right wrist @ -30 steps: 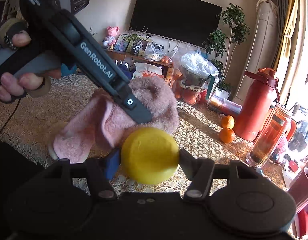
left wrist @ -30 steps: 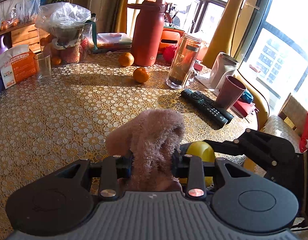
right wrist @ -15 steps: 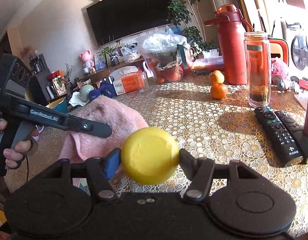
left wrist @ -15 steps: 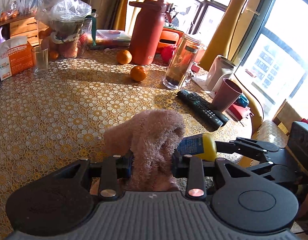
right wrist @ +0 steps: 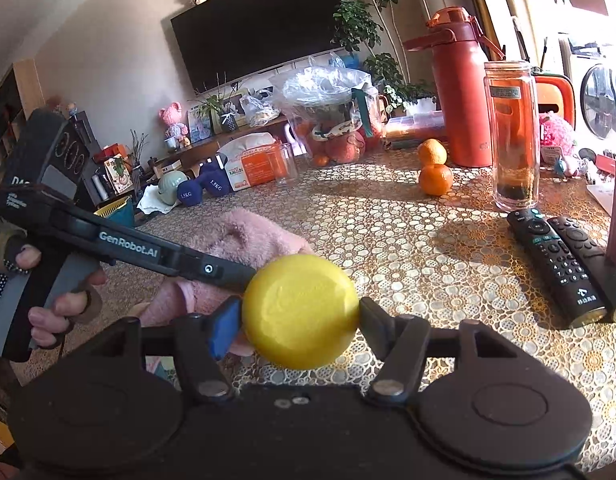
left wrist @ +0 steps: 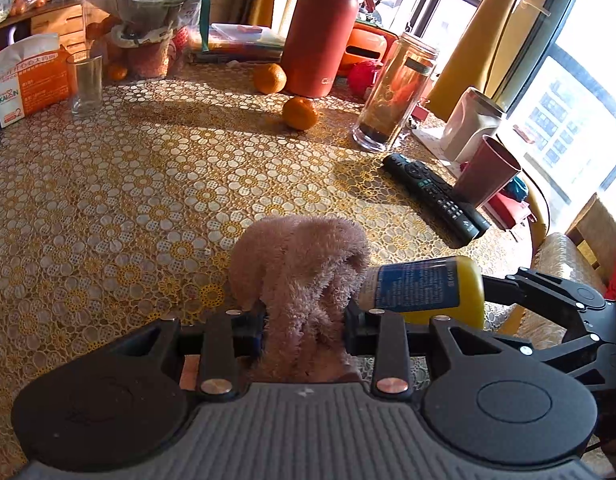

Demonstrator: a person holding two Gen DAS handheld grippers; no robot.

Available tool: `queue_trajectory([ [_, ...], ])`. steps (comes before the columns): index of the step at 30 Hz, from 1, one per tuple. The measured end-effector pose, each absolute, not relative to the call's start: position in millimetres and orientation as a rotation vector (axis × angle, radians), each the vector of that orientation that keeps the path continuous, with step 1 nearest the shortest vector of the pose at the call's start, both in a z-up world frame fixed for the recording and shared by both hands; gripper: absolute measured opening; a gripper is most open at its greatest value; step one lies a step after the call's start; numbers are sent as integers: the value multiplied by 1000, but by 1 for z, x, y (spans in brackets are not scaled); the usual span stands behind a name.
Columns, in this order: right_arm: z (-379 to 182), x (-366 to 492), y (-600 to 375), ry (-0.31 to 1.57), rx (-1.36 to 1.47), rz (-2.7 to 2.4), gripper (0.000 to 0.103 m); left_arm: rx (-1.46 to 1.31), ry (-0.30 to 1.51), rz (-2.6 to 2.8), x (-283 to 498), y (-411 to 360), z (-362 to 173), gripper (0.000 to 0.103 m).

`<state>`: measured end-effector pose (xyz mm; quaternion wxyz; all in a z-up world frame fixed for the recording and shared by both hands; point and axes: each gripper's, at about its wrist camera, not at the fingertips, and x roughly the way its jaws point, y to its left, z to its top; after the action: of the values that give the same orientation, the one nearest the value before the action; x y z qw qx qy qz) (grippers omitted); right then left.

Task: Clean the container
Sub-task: 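Wipe the jar's side with the towel in the left gripper while the right gripper holds the jar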

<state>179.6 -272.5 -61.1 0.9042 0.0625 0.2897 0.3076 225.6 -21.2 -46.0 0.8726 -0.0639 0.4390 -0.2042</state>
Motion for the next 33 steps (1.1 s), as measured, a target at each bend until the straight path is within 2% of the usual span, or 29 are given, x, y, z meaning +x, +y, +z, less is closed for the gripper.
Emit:
queue_trajectory([
  [6,-59,172,-266,584,58,643,62,-112,925,-377,222,-4,-47,33],
  [16,-56,150,-245,537,-135,676,62,-47,816,-588,187,-34,4,34],
  [21,-56,139,-235,502,-231,680,62,-8,834,-593,187,-47,-7,33],
  [33,-52,148,-237,522,-189,680,62,-66,934,-374,208,2,-49,34],
])
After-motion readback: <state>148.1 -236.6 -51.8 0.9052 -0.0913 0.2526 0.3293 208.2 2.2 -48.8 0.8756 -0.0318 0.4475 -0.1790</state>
